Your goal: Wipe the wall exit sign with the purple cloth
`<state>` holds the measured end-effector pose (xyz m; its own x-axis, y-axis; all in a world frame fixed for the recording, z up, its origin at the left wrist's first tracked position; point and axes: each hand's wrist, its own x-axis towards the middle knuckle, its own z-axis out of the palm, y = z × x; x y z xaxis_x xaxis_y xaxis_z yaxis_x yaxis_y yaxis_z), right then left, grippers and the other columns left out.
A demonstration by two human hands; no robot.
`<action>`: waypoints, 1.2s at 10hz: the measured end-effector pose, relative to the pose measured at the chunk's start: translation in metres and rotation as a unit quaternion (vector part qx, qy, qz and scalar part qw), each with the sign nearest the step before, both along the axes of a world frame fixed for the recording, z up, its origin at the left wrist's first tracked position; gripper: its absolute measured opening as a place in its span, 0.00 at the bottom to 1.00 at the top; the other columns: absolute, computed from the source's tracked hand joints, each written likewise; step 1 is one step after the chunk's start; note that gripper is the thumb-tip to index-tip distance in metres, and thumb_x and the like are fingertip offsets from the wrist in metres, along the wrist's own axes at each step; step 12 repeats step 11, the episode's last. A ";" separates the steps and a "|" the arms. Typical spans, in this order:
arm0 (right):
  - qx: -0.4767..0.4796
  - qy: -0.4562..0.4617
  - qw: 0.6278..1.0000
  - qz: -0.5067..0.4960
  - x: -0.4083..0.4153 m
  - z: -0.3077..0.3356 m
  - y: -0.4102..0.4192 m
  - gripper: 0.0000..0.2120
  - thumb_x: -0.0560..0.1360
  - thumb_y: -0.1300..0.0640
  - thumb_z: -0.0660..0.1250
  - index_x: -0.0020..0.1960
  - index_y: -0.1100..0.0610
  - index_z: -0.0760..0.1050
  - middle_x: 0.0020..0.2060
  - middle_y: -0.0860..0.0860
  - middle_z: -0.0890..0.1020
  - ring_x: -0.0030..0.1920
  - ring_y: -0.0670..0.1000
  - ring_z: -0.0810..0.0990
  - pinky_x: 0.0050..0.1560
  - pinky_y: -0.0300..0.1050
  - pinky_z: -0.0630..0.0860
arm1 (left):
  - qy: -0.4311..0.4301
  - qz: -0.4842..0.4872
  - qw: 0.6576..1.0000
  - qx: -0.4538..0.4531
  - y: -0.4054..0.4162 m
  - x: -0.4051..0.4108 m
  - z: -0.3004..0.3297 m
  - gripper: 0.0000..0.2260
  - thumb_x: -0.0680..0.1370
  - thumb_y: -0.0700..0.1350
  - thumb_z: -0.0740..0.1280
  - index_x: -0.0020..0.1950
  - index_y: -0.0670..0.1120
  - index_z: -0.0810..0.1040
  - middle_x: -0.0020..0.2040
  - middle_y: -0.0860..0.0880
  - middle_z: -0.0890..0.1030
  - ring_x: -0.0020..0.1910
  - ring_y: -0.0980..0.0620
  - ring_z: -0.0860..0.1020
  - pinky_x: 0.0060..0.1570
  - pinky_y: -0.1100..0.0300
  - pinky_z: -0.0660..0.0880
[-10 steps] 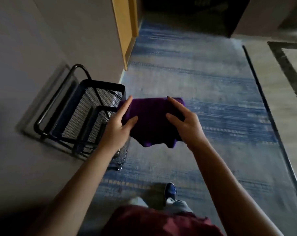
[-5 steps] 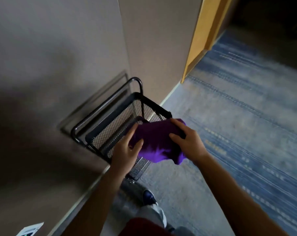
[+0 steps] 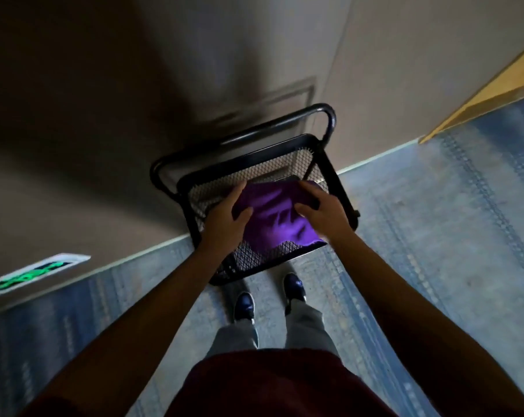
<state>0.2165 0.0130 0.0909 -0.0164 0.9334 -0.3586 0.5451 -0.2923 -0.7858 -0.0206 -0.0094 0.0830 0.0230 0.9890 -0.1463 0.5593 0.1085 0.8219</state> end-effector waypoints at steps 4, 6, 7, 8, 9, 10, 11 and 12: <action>-0.015 -0.133 0.976 0.173 0.008 -0.105 0.079 0.34 0.78 0.60 0.72 0.80 0.54 0.63 0.66 0.60 0.80 0.64 0.61 0.81 0.65 0.46 0.72 | 0.112 0.126 0.976 -0.135 0.047 0.034 -0.096 0.33 0.83 0.45 0.67 0.82 0.64 0.56 0.66 0.43 0.82 0.54 0.42 0.84 0.54 0.51 0.82; 0.001 -0.147 0.969 0.199 0.011 -0.115 0.089 0.36 0.76 0.58 0.73 0.80 0.50 0.63 0.73 0.58 0.73 0.70 0.61 0.74 0.66 0.57 0.76 | 0.150 0.133 0.973 -0.114 0.053 0.042 -0.114 0.26 0.84 0.45 0.64 0.80 0.61 0.63 0.74 0.40 0.74 0.67 0.40 0.79 0.60 0.48 0.81; 0.029 -0.167 0.964 0.206 0.013 -0.114 0.094 0.34 0.75 0.58 0.73 0.78 0.52 0.67 0.69 0.58 0.75 0.67 0.60 0.76 0.59 0.52 0.77 | 0.214 0.123 0.959 -0.143 0.051 0.040 -0.116 0.26 0.83 0.49 0.65 0.81 0.61 0.63 0.77 0.39 0.68 0.69 0.41 0.76 0.55 0.47 0.82; 0.049 -0.185 0.954 0.229 0.012 -0.116 0.100 0.32 0.74 0.59 0.73 0.77 0.52 0.70 0.68 0.57 0.76 0.65 0.60 0.77 0.56 0.52 0.79 | 0.290 0.101 0.944 -0.124 0.049 0.033 -0.118 0.27 0.82 0.53 0.67 0.80 0.59 0.64 0.71 0.39 0.70 0.65 0.42 0.76 0.48 0.48 0.82; 0.045 -0.199 0.951 0.233 0.009 -0.115 0.100 0.32 0.74 0.59 0.73 0.77 0.52 0.69 0.68 0.57 0.76 0.65 0.60 0.76 0.54 0.53 0.79 | 0.300 0.084 0.942 -0.127 0.050 0.028 -0.113 0.27 0.81 0.55 0.67 0.80 0.58 0.65 0.69 0.40 0.71 0.63 0.42 0.76 0.48 0.48 0.82; 0.043 -0.203 0.950 0.234 0.008 -0.113 0.098 0.32 0.75 0.58 0.72 0.77 0.51 0.68 0.69 0.56 0.75 0.67 0.60 0.75 0.56 0.56 0.80 | 0.288 0.078 0.945 -0.132 0.050 0.025 -0.107 0.28 0.81 0.56 0.68 0.80 0.57 0.65 0.71 0.40 0.69 0.66 0.42 0.75 0.53 0.45 0.82; 0.039 -0.237 0.935 0.260 0.009 -0.109 0.097 0.33 0.76 0.56 0.73 0.78 0.53 0.66 0.69 0.58 0.74 0.68 0.61 0.74 0.61 0.59 0.79 | 0.282 0.110 0.946 -0.118 0.047 0.020 -0.096 0.27 0.81 0.56 0.68 0.79 0.57 0.66 0.70 0.41 0.70 0.65 0.42 0.75 0.53 0.44 0.82; 0.039 -0.237 0.935 0.260 0.009 -0.109 0.097 0.33 0.76 0.56 0.73 0.78 0.53 0.66 0.69 0.58 0.74 0.68 0.61 0.74 0.61 0.59 0.79 | 0.282 0.110 0.946 -0.118 0.047 0.020 -0.096 0.27 0.81 0.56 0.68 0.79 0.57 0.66 0.70 0.41 0.70 0.65 0.42 0.75 0.53 0.44 0.82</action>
